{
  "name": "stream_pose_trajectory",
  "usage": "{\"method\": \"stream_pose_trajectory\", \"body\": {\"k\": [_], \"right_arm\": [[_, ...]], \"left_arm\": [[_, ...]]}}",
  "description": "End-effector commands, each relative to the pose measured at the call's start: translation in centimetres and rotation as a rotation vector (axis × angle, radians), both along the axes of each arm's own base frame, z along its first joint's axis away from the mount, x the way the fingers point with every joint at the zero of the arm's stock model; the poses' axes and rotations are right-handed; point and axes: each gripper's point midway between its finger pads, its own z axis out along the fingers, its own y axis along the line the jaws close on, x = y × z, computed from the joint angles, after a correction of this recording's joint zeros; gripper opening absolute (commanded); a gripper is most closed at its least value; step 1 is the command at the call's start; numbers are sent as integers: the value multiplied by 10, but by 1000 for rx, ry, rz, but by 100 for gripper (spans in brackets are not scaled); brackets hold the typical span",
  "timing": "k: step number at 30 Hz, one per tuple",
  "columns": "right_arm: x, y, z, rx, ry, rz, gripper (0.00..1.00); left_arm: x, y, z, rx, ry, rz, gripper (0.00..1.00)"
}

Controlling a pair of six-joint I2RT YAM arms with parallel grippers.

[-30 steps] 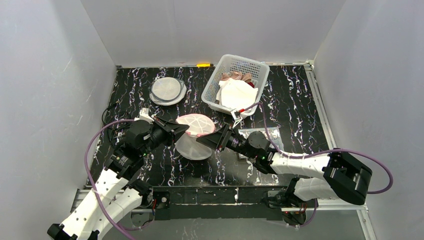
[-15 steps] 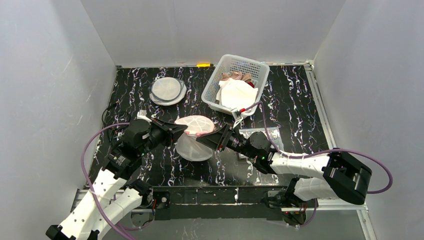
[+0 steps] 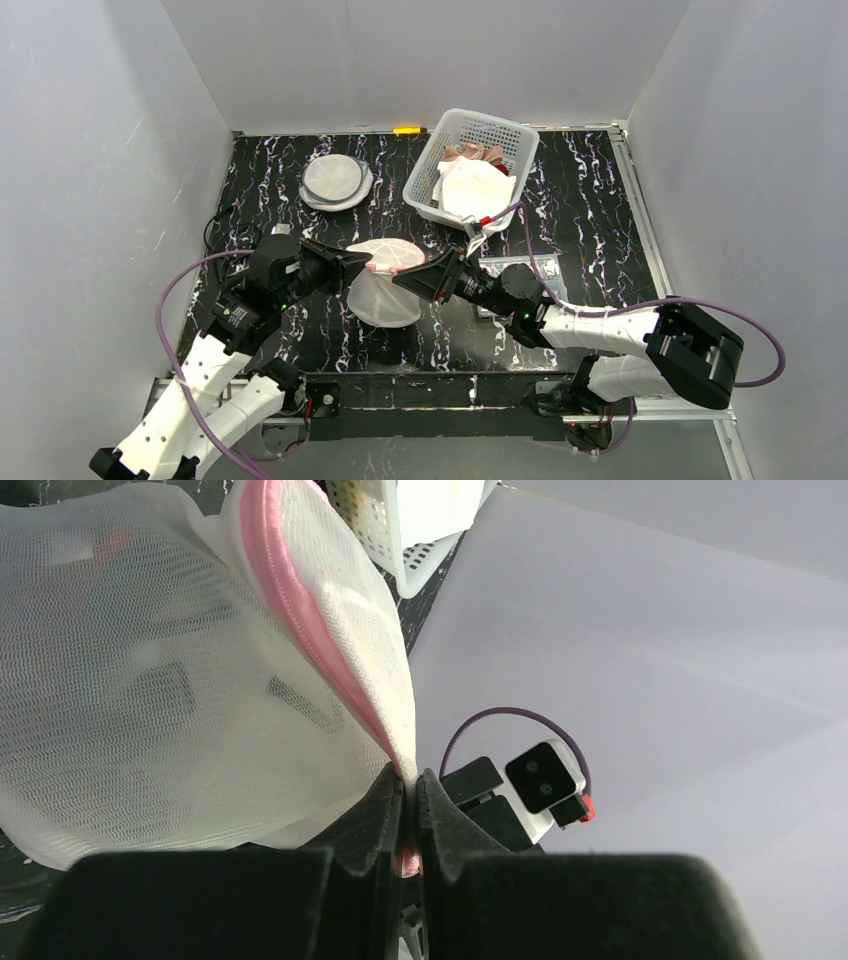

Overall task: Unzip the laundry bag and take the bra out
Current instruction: Unzip the laundry bag at the center of the board.

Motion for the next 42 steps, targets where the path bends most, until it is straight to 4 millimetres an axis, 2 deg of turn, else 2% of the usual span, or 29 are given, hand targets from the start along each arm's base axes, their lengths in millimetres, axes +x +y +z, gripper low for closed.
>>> {"method": "stream_pose_trajectory", "body": {"k": [1,7,15,27,33,42], "right_arm": [[-3,-2,42,117,-82,-1,49],[-4,1,44,124,-82,12,48],[-2,6,33,91,-55,21,46],[-3,7,17,44,-24,27,49],[-1,8,19,50,-27,19,52],[2,11,34,82,-54,12,53]], "left_arm": [[0,2,14,-22,-15,15,0],[0,1,13,-23,-10,11,0],[-1,1,16,-27,-17,11,0],[0,3,33,-41,-52,18,0],[-2,1,38,-51,-61,6,0],[-3,1,37,-54,-60,4,0]]}}
